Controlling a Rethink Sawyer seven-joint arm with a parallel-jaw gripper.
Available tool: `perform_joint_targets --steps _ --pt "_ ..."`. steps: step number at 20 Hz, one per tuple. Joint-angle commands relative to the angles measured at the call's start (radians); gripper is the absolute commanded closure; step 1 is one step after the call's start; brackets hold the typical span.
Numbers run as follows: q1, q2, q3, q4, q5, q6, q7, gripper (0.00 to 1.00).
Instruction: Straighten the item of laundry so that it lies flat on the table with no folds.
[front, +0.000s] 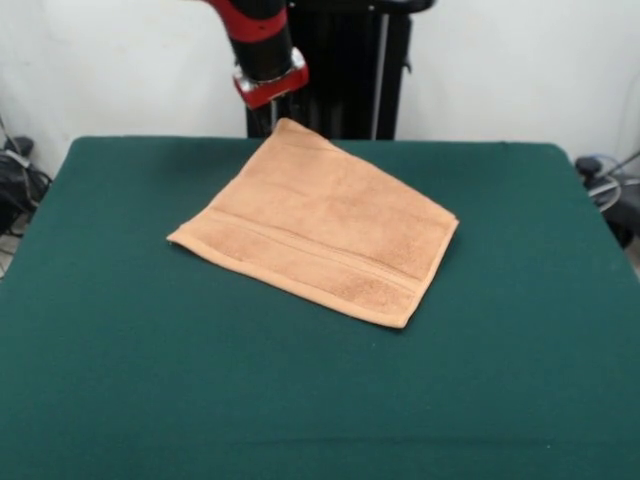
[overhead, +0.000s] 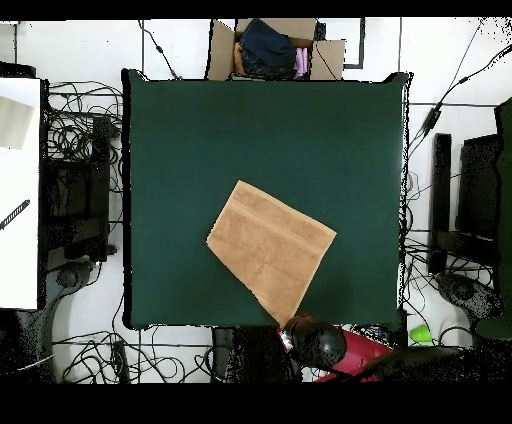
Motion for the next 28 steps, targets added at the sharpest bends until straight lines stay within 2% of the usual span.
perform_joint_targets --steps 1,7,10,13,19,23,28 --pt "-0.005 0.073 0.006 -0.078 -0.006 0.005 0.178 0.0" --pt "-0.024 0.036 -0.053 -0.003 -0.021 -0.04 0.213 0.0" --pt "-0.042 0.023 -0.051 0.006 -0.024 -0.028 0.204 0.0" --pt "-0.014 -0.031 -0.03 0.001 0.015 0.068 0.189 0.0" --pt "0.099 -0.196 -0.011 0.003 0.129 0.328 0.192 0.0" --pt "0.112 -0.278 0.01 0.028 0.164 0.415 0.194 0.0" --pt "0.147 -0.331 0.016 0.019 0.193 0.497 0.2 0.0"
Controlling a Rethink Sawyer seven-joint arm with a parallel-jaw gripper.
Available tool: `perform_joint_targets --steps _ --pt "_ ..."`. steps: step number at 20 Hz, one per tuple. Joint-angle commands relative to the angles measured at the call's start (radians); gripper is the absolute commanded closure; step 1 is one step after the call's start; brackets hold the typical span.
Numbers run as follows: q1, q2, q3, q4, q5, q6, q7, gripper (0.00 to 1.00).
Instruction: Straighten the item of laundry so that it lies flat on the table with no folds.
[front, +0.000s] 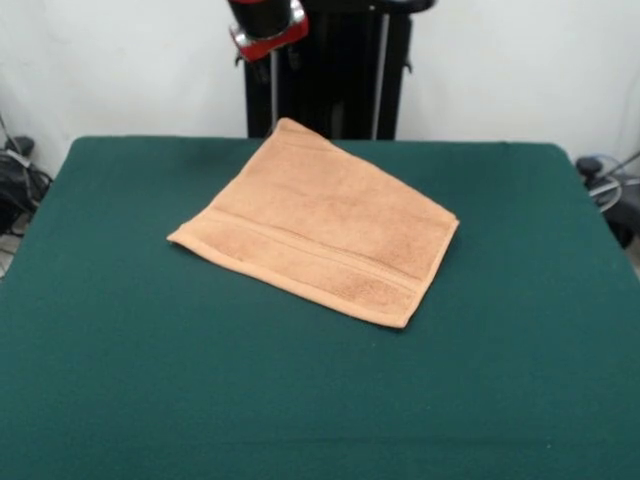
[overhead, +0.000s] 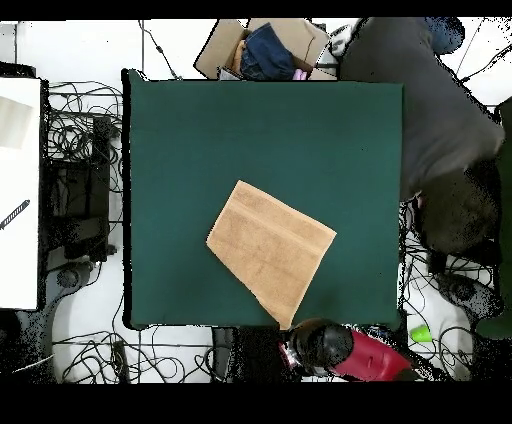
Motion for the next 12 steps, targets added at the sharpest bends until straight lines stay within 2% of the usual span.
perform_joint_targets --steps 1,6,12 --pt "0.071 -0.121 0.056 -0.038 0.108 0.166 0.204 0.0" --pt "0.098 -0.095 0.073 -0.084 0.13 0.205 0.203 0.0" --pt "0.1 0.09 0.086 -0.188 0.114 0.13 0.181 0.0"
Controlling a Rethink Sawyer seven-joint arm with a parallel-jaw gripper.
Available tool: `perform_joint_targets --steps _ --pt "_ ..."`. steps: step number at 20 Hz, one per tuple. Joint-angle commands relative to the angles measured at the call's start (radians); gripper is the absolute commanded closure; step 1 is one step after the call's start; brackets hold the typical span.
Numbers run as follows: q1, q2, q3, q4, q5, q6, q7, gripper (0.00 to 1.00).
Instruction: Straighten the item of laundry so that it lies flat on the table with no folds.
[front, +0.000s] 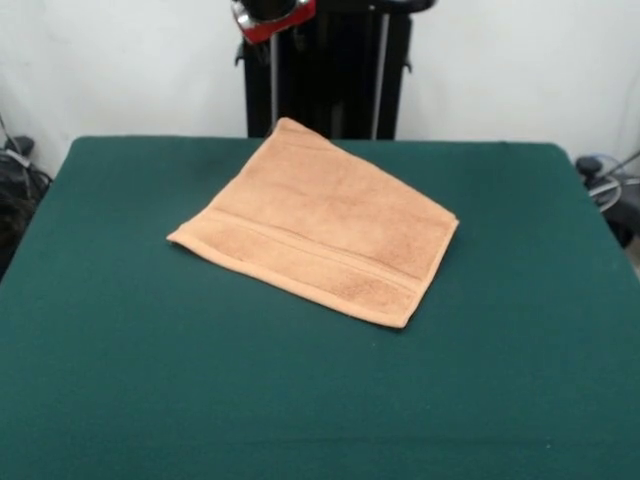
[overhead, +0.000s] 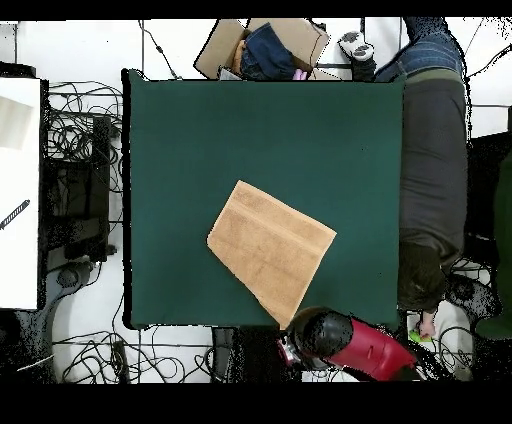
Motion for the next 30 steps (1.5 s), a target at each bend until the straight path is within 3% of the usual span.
perform_joint_targets --steps 1,8,13,30 --pt "0.024 0.212 0.091 -0.197 0.039 -0.026 0.17 0.0" --pt "-0.005 0.38 0.114 -0.308 0.038 -0.074 0.136 0.0" --pt "-0.011 0.426 0.124 -0.359 0.05 -0.051 0.139 0.0" --pt "0.122 0.364 0.09 -0.417 0.104 0.111 0.213 0.0"
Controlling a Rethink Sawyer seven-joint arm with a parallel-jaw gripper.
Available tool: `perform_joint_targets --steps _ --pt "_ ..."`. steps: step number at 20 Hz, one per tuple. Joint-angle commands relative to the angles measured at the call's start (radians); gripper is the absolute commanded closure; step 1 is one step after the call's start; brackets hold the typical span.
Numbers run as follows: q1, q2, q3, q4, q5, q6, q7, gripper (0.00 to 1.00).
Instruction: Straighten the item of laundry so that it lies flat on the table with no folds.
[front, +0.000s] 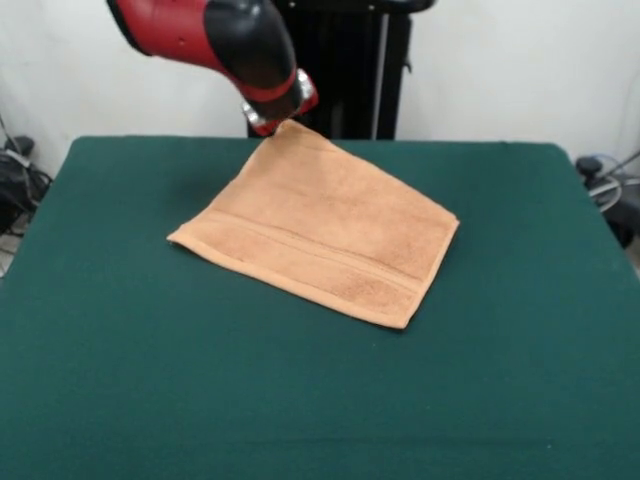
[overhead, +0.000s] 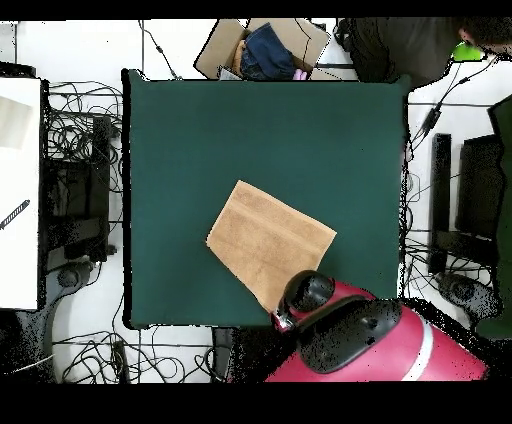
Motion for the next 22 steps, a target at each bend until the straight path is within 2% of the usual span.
perform_joint_targets --steps 1,6,11,18,22 --pt "0.064 -0.022 0.075 -0.135 0.094 0.106 0.214 0.0" --pt "0.076 -0.027 0.07 -0.143 0.119 0.129 0.219 0.0" --pt "0.05 -0.044 0.096 -0.122 0.134 0.105 0.191 0.0" --pt "-0.042 -0.069 0.188 -0.047 0.129 -0.043 0.119 0.0" --pt "-0.065 -0.068 0.222 -0.041 0.121 -0.066 0.122 0.0"
